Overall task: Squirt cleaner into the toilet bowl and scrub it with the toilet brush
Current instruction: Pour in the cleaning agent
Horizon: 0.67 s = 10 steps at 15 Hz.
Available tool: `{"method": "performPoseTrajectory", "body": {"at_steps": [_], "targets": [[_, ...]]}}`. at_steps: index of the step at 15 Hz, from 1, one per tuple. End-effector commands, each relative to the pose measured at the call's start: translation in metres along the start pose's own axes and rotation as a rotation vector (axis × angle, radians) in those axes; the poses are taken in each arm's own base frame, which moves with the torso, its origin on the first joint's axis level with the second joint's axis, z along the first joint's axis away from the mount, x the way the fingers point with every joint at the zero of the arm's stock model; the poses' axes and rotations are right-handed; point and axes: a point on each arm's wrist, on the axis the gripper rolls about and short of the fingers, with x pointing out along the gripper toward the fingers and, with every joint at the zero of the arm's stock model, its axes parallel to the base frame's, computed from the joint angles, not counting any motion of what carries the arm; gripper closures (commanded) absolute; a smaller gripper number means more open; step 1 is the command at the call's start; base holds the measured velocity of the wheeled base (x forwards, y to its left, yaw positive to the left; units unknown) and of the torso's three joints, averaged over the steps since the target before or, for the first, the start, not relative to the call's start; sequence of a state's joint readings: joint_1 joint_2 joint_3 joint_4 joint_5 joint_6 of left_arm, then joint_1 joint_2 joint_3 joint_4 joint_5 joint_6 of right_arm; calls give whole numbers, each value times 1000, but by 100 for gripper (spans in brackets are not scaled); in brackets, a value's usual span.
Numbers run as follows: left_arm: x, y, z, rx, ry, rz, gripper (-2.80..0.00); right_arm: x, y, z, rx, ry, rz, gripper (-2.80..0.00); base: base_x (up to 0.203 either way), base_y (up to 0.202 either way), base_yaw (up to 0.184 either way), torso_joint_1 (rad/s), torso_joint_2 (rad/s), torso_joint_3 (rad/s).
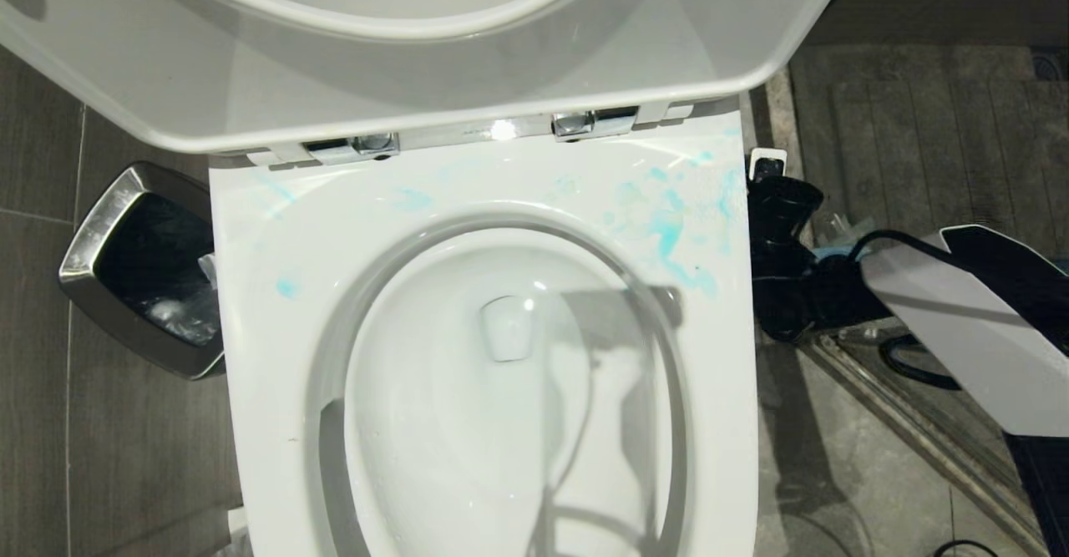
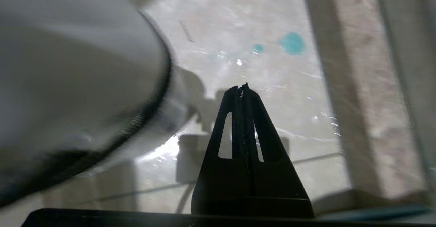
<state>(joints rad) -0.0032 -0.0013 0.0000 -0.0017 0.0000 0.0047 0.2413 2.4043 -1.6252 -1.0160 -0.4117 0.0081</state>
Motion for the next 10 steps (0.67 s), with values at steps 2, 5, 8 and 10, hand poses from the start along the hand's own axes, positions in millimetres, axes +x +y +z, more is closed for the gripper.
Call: {"method": "performPoseTrajectory", "body": {"at_steps": [2,5,8,10], "targets": [[0,0,0,0,1,0,0,8,13,0,26,-51,13,0,0,0,0,0,0,0],[0,0,0,0,1,0,0,17,21,2,45,-101,17,0,0,0,0,0,0,0],[0,0,0,0,1,0,0,21,24,1,37,-124,18,0,0,0,0,0,0,0],[0,0,0,0,1,0,0,19,23,3,35,-121,0,0,0,0,0,0,0,0]]}}
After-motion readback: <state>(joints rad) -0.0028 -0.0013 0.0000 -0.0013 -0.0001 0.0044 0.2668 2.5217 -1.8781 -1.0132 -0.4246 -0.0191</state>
